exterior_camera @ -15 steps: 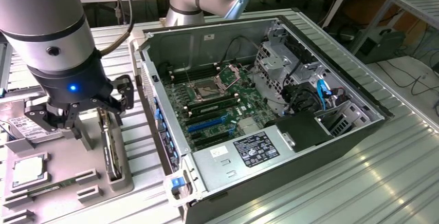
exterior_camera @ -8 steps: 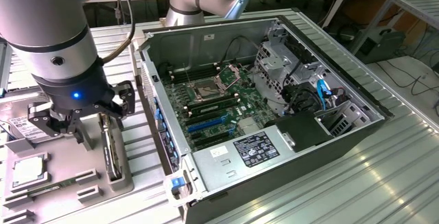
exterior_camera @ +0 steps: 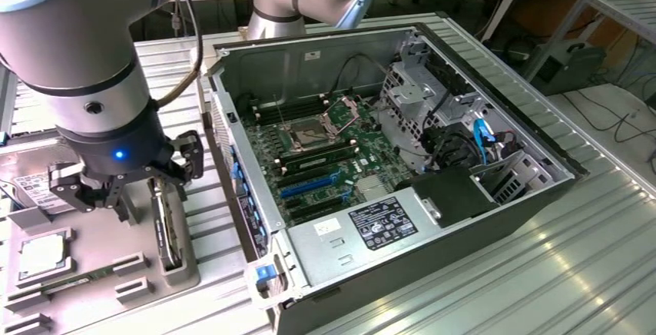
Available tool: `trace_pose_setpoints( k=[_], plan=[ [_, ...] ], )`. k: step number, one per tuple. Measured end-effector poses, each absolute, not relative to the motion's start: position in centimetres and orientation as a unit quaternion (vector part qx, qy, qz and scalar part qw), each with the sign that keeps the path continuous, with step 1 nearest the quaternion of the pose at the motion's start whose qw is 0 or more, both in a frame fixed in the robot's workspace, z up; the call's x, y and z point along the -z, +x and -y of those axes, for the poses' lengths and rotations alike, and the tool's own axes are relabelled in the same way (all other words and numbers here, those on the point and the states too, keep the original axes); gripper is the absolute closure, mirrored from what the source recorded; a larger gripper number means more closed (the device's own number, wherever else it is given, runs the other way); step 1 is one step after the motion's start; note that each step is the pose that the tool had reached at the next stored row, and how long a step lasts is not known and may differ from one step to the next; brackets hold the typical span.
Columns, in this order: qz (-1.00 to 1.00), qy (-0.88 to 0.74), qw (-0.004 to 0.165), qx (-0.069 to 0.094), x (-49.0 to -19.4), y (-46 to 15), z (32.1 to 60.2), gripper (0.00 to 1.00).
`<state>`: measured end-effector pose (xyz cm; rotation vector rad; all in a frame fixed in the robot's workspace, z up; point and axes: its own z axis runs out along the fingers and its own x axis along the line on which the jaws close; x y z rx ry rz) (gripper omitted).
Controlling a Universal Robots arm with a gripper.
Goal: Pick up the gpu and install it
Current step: 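Pick up the gpu and move the gpu toward the slot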
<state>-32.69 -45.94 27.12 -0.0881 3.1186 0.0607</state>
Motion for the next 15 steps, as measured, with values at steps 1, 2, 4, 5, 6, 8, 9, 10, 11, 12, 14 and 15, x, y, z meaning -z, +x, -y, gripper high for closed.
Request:
trace_pose_setpoints(
  k=[1, 2, 4, 5, 6, 8, 9, 10, 11, 12, 14, 15],
  plan=[
    [-0.999, -0.028, 0.011, -0.019, -26.9, -32.7, 46.0, 0.28],
    [-0.999, -0.028, 0.011, -0.019, -26.8, -32.7, 46.0, 0.28],
    [-0.999, -0.028, 0.011, -0.02, -26.4, -32.7, 46.0, 0.28],
    [-0.999, -0.028, 0.011, -0.02, -26.2, -32.7, 46.0, 0.28],
    [-0.999, -0.028, 0.011, -0.02, -26.1, -32.7, 46.1, 0.28],
    [-0.999, -0.028, 0.011, -0.02, -25.7, -32.7, 46.1, 0.28],
    [-0.999, -0.028, 0.011, -0.02, -25.3, -32.7, 46.1, 0.28],
    [-0.999, -0.028, 0.011, -0.02, -25.0, -32.7, 46.1, 0.28],
    [-0.999, -0.028, 0.011, -0.02, -24.8, -32.7, 46.2, 0.28],
    [-0.999, -0.028, 0.011, -0.02, -24.7, -32.7, 46.2, 0.28],
    [-0.999, -0.028, 0.011, -0.02, -24.4, -32.7, 46.2, 0.28],
    [-0.999, -0.028, 0.011, -0.02, -24.3, -32.7, 46.2, 0.28]
  ],
)
